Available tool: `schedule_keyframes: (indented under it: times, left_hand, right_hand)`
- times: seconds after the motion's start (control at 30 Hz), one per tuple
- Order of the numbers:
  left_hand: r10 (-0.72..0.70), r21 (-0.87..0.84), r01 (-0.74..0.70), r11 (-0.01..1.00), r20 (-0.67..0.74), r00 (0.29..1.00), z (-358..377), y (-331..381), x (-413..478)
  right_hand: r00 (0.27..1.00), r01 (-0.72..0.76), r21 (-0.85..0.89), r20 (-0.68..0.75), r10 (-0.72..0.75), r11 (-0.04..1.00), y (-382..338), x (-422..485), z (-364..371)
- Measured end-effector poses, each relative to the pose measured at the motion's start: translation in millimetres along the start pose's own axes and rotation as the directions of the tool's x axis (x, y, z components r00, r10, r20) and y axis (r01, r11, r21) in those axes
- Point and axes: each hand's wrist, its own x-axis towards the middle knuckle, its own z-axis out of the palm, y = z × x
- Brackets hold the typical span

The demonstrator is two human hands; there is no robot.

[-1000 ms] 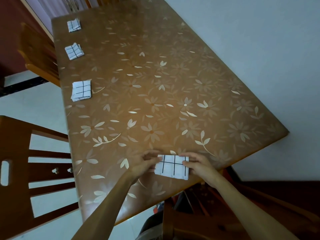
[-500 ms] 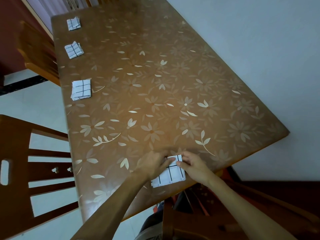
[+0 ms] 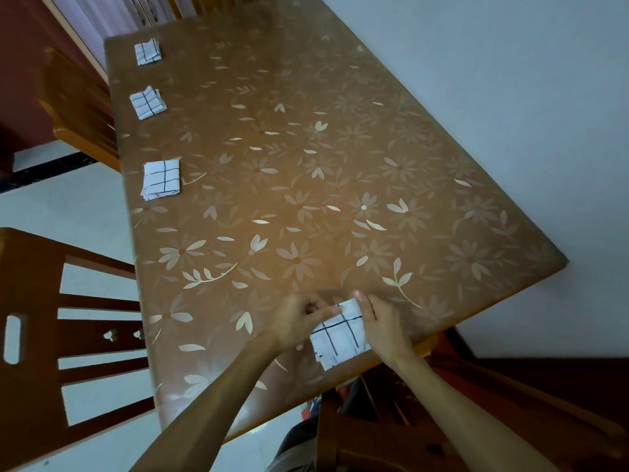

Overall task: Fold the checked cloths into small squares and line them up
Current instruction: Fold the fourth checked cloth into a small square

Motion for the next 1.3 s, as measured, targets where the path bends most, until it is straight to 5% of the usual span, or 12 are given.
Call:
schedule_keyframes:
  times: [0.13, 0.43, 0.67, 0.87, 1.03, 1.2, 1.3]
  left_hand:
    - [-0.023, -0.070, 0.026, 0.997, 0.041, 0.999, -4.9, -2.7, -4.8]
    - [0.147, 0.216, -0.156, 0.964, 0.055, 0.988, 3.4, 22.3, -5.2]
    - [0.172, 0.111, -0.174, 0.978, 0.035, 0.985, -3.2, 44.8, -22.1]
    - [0.187, 0.098, -0.172, 0.980, -0.180, 0.966, -8.1, 66.1, -58.9]
    - [0.150, -0.053, -0.181, 0.982, -0.360, 0.921, 1.2, 67.7, -92.7]
    - [0.154, 0.066, -0.141, 0.988, -0.293, 0.944, 4.6, 82.5, -139.6]
    - [0.146, 0.136, -0.116, 0.984, -0.234, 0.961, -1.9, 89.6, -162.6]
  right_hand:
    - [1.000, 0.025, -0.057, 0.003, -0.025, 0.998, 8.9, 0.8, -6.3]
    - [0.995, 0.075, -0.087, 0.069, -0.069, 0.993, -19.5, -1.9, -17.5]
    - [0.955, 0.273, -0.184, -0.063, -0.289, 0.944, -38.2, -0.3, -36.9]
    - [0.998, 0.065, -0.084, 0.017, -0.064, 0.994, -48.7, -10.1, -70.6]
    - [0.953, -0.091, 0.235, 0.302, 0.016, 0.968, -65.0, -40.2, -87.7]
    - [0.937, 0.176, 0.144, 0.278, -0.210, 0.974, -73.3, -77.2, -89.9]
    - [0.874, 0.290, 0.068, 0.388, -0.293, 0.955, -87.3, -98.9, -89.7]
